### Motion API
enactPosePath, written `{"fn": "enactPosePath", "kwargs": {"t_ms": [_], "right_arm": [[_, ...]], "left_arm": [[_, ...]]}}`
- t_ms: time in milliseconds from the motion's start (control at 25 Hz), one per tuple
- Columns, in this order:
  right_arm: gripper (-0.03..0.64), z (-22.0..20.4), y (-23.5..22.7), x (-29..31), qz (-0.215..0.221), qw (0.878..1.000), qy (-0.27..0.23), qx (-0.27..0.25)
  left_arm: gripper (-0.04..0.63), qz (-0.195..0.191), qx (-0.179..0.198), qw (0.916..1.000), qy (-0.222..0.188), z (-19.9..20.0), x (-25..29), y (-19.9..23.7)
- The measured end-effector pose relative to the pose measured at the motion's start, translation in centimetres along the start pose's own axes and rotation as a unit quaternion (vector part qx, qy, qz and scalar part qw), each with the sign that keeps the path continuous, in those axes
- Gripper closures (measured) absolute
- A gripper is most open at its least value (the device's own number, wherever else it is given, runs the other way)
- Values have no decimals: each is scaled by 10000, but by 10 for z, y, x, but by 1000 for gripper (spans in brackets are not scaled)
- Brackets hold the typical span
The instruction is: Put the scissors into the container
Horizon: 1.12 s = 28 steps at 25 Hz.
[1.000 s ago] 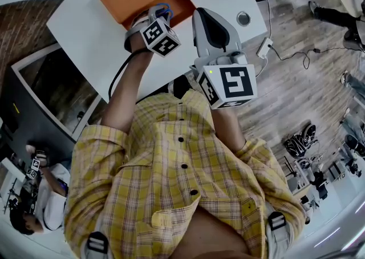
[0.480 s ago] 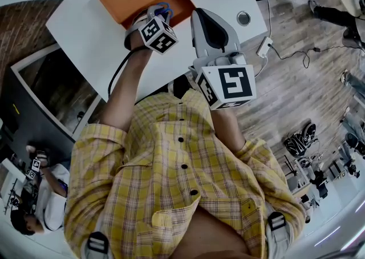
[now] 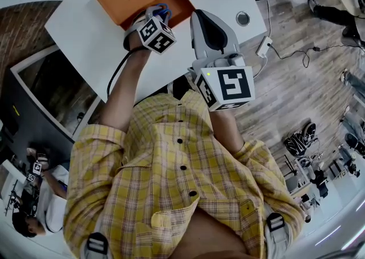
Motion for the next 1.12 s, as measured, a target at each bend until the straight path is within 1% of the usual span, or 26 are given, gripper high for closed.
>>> {"fn": "enactPosePath", "kwargs": {"t_ms": [600, 1120], "right_arm": [[611, 1, -4, -2, 6, 10000, -2, -5], [611, 3, -5, -10, -6, 10000, -49, 21]], "left_arm": [[508, 8, 12, 10000, 50, 2, 6, -2], [508, 47, -62, 10000, 54, 3, 3, -2]]}}
Point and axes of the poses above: the fingertips, and each gripper's own axes: x forward along the fingers, y to its left, z out of its top, the point moved 9 cm from there along -x, backward along the fingers, and after that the axes turned 8 degrees about y, right-handed, at the moved point
